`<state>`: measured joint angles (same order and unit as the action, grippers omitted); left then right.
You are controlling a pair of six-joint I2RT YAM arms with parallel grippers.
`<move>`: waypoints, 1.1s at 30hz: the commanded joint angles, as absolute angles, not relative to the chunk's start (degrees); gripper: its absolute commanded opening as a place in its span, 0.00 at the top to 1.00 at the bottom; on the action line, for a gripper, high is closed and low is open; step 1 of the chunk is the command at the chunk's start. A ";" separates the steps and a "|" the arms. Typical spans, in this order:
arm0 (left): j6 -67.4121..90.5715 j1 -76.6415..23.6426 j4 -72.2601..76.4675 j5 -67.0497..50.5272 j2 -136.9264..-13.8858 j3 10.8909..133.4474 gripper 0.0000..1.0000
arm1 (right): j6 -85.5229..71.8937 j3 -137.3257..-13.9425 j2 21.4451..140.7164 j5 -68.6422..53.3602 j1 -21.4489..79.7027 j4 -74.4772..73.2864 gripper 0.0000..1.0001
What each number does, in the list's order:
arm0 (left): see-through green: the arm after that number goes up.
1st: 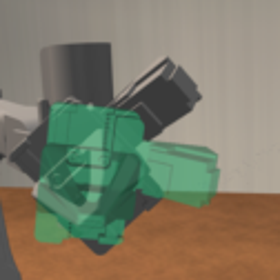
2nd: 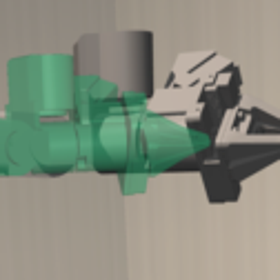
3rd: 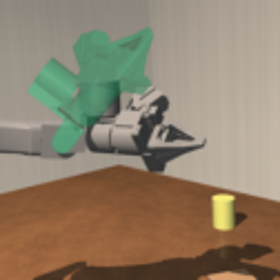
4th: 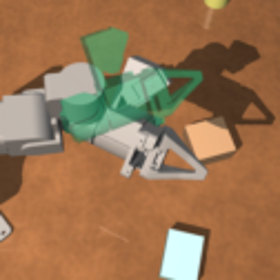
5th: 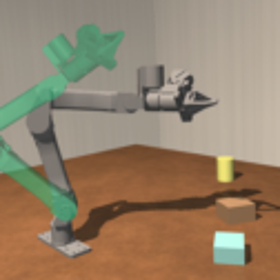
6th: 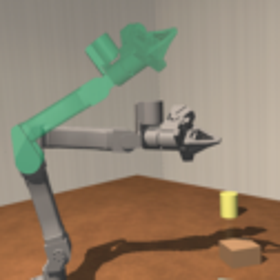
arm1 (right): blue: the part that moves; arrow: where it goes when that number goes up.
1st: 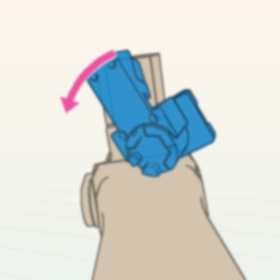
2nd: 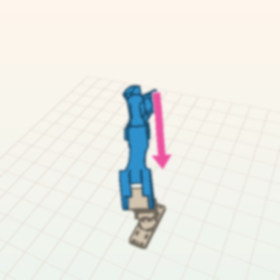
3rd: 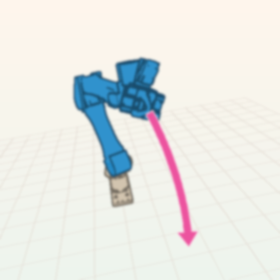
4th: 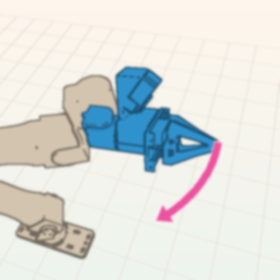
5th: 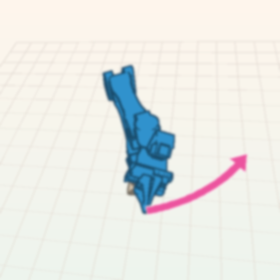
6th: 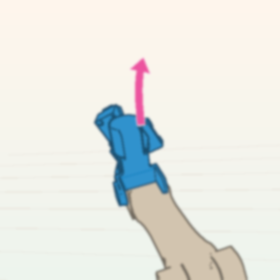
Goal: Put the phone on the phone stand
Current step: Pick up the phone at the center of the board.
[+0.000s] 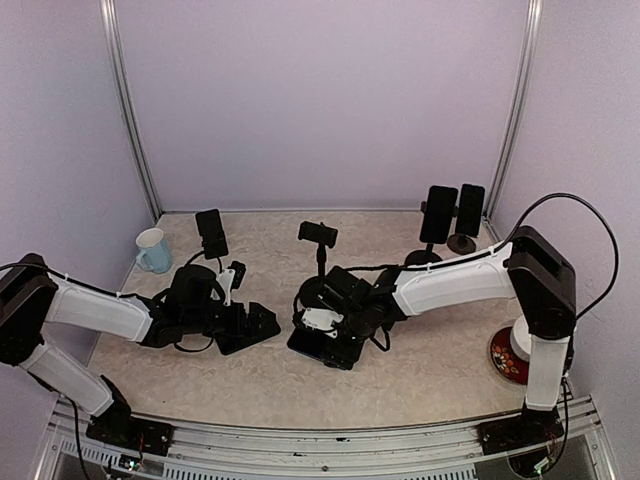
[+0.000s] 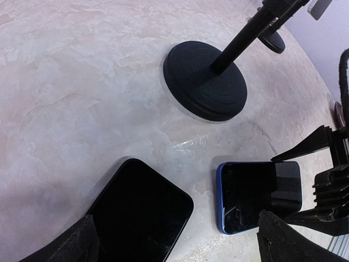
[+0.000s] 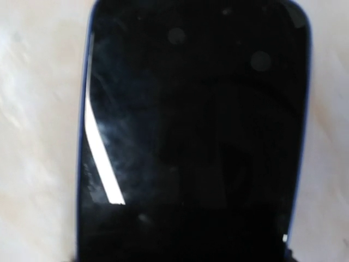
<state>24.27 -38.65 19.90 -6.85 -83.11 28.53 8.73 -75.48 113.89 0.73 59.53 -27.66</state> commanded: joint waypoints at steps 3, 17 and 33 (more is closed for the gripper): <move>25.26 -38.85 21.35 -7.54 -83.52 28.75 0.01 | 8.93 -68.51 106.18 5.85 59.94 -17.12 0.26; 30.55 -39.09 28.56 -15.73 -84.85 28.87 0.01 | 9.15 -59.24 99.04 10.82 60.79 -4.25 0.27; 34.38 -42.92 34.63 -19.09 -85.65 29.64 0.01 | 11.04 -55.63 95.60 13.79 63.38 1.91 0.27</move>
<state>33.34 -41.95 29.85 -16.62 -84.47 28.58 10.26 -56.23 98.76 12.34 62.30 -3.46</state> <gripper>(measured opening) 0.988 0.737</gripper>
